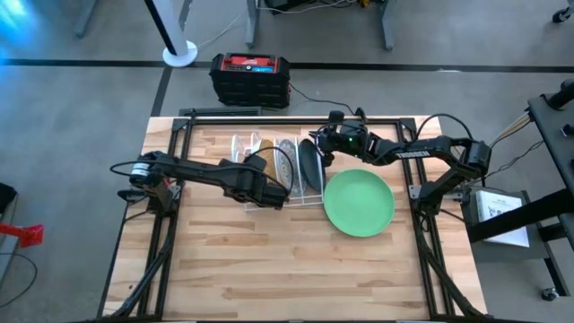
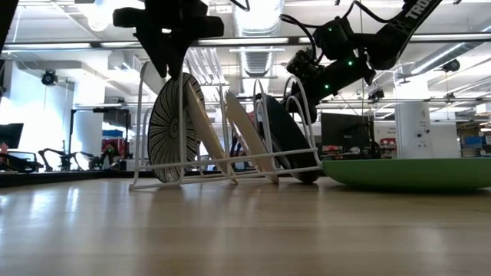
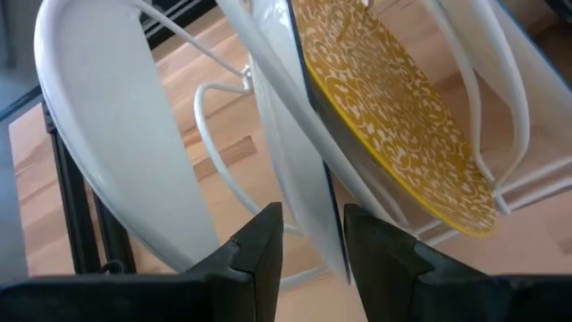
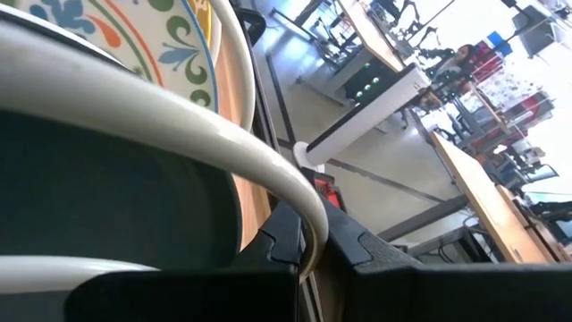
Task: Sort dishes
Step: Adjust the dish rack
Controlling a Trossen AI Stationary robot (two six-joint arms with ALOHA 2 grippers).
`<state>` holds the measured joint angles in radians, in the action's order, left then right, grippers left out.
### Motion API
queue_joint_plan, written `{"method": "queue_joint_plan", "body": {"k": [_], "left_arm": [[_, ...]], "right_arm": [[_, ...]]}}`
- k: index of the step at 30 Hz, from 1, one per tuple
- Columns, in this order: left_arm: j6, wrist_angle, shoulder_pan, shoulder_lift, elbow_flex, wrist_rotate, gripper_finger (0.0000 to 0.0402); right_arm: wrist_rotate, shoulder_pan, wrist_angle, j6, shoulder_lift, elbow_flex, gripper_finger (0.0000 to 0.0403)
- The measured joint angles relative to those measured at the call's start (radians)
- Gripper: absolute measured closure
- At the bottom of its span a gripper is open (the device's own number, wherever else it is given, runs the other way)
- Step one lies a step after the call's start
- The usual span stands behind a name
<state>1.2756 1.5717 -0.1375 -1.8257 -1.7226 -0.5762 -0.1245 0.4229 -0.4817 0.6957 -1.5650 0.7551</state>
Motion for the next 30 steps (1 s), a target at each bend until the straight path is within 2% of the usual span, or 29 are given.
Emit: {"method": "queue_joint_plan", "body": {"k": [10, 23, 30], "left_arm": [[-0.080, -0.008, 0.000, 0.044, -0.001, 0.016, 0.0290], [-0.087, -0.009, 0.000, 0.071, -0.007, 0.003, 0.0289], [-0.129, -0.004, -0.018, 0.071, -0.091, -0.083, 0.0289]], "right_arm": [[-0.007, -0.001, 0.003, -0.035, 0.000, 0.002, 0.0400], [-0.009, -0.003, -0.001, -0.067, -0.001, 0.005, 0.0400], [-0.017, -0.003, 0.001, -0.070, -0.001, 0.004, 0.0400]]}}
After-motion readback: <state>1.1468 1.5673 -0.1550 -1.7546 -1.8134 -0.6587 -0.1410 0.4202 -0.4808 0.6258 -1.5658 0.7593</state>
